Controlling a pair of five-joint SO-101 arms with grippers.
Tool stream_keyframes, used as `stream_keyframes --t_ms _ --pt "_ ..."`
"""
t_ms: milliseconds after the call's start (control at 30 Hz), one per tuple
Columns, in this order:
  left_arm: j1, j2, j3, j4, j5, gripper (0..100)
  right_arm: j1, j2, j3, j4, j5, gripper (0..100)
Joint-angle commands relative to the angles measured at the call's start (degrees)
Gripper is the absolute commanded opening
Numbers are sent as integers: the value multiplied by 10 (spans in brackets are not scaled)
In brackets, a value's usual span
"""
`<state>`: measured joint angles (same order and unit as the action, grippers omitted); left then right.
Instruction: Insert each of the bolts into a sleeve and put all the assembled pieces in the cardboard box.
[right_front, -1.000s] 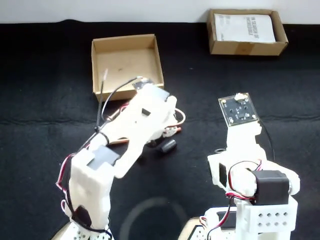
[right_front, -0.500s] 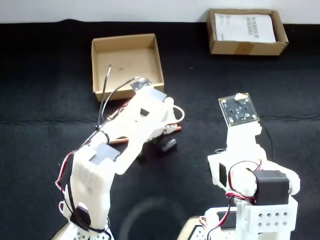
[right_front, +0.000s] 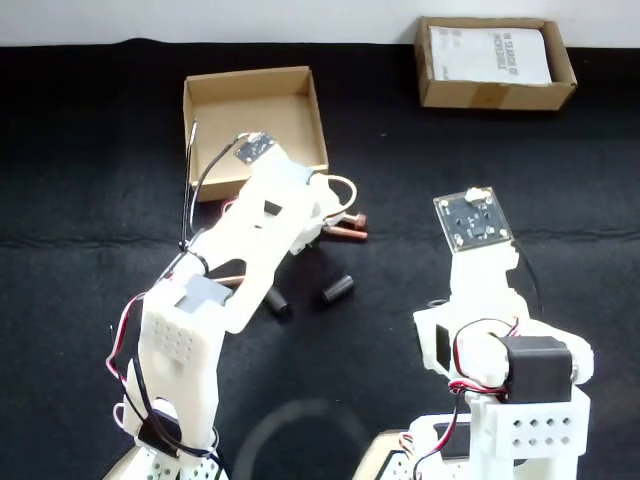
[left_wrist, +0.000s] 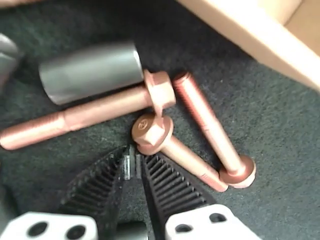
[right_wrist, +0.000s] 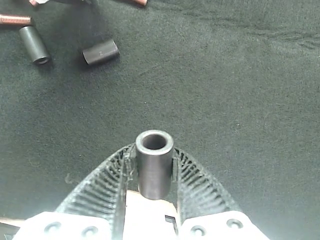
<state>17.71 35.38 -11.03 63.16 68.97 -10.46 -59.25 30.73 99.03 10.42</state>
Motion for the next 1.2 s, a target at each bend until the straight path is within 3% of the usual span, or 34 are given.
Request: stream_keyframes --t_ms 0,167,433,567,833,1167 --pt "11 -17 -38 61 4 10 7 -8 2 -7 3 7" --pt "41 -29 -78 115 5 21 7 -8 2 -7 4 7" --pt "42 -22 -132 113 62 257 5 -7 4 -7 4 7" --pt "38 -17 -131 109 97 262 4 -7 4 -7 4 7" --pt "13 60 -136 92 98 262 4 49 -2 -7 4 7" --pt "0 64 -152 98 99 262 6 59 2 -19 3 7"
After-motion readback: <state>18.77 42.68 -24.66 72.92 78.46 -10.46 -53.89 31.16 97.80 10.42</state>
